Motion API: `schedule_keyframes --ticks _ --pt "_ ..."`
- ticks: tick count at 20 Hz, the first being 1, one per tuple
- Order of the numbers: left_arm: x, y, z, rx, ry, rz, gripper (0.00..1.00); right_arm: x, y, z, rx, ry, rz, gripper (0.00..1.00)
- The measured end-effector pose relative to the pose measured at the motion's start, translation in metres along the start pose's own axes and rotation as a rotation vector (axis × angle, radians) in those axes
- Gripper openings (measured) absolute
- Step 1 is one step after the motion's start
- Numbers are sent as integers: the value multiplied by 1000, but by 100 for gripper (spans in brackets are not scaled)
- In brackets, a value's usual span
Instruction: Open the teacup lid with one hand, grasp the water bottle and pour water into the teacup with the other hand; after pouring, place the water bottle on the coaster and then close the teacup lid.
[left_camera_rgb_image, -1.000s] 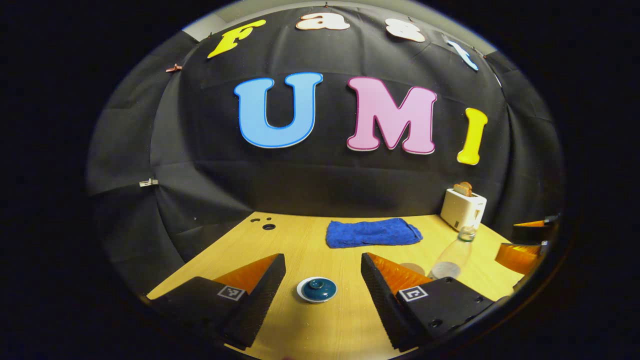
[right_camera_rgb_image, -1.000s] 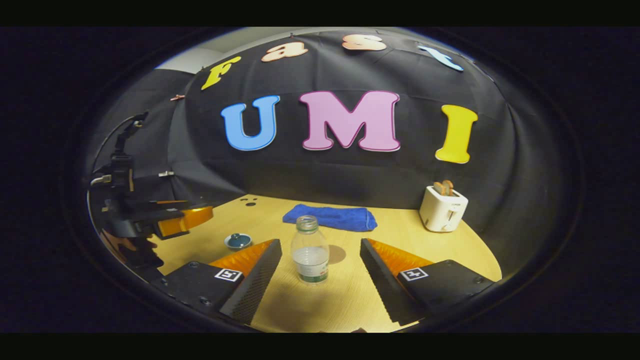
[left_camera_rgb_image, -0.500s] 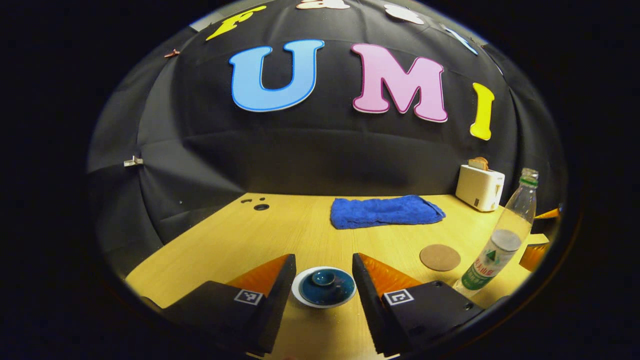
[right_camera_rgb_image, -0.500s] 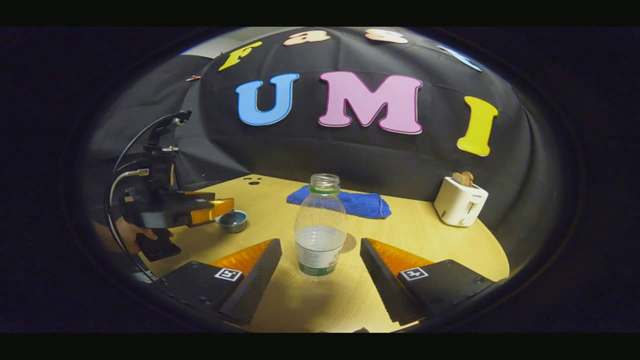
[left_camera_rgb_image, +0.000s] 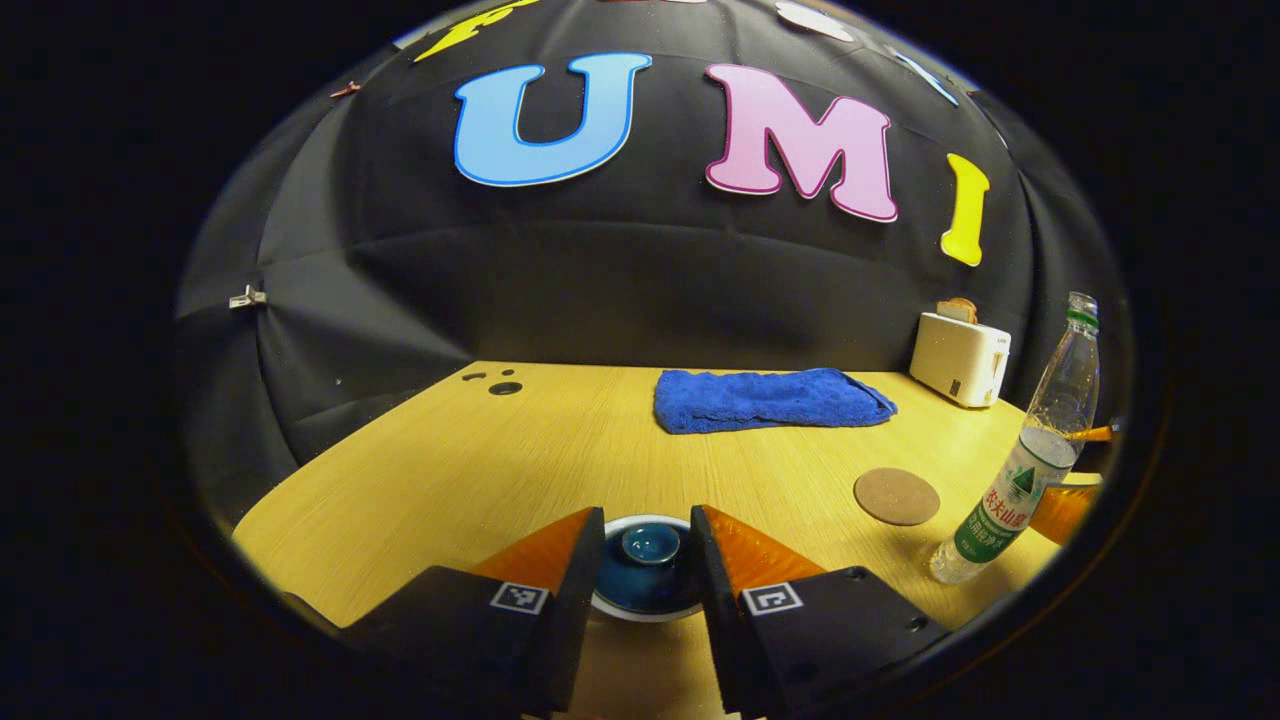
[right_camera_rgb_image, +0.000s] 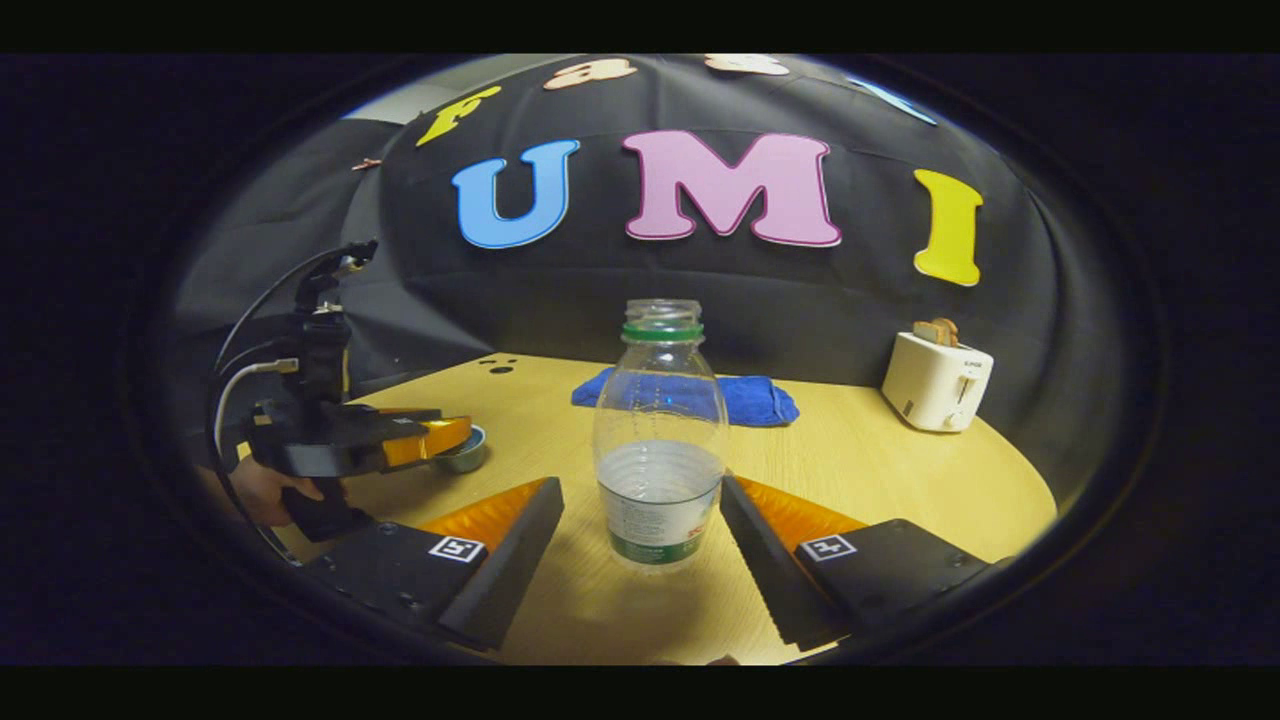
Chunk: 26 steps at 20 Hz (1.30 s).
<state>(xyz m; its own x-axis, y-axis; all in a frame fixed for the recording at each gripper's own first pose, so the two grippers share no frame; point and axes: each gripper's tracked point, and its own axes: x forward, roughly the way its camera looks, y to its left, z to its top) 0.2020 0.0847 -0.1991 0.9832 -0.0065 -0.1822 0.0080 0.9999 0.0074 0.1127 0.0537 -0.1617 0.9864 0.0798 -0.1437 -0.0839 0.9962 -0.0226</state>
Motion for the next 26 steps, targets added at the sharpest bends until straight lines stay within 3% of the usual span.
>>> schedule_keyframes --ticks 4,5,8,9,10,11,23,24,25,26 --pt "2 0 -3 53 -5 5 46 9 -2 -1 18 -19 -21 98" --pt "3 0 -4 60 -3 10 36 11 -3 0 20 -30 -25 98" --pt "4 0 -2 70 -6 19 33 19 -2 5 24 -59 -33 98" --pt "4 -1 0 73 -9 22 27 21 -3 7 29 -68 -37 98" --pt "5 -1 1 75 -13 24 29 24 -3 8 35 -77 -42 98" --pt "5 -1 1 75 -16 26 23 28 -3 9 41 -85 -49 98" --pt "-23 22 17 -14 -21 91 23 51 -7 10 78 -103 -81 98" --pt "-26 24 19 -19 -21 95 19 55 -5 9 75 -101 -81 96" --pt "-28 25 18 -22 -21 99 23 55 -7 8 72 -96 -84 93" --pt "-30 28 18 -22 -19 106 23 61 -7 7 68 -93 -85 82"
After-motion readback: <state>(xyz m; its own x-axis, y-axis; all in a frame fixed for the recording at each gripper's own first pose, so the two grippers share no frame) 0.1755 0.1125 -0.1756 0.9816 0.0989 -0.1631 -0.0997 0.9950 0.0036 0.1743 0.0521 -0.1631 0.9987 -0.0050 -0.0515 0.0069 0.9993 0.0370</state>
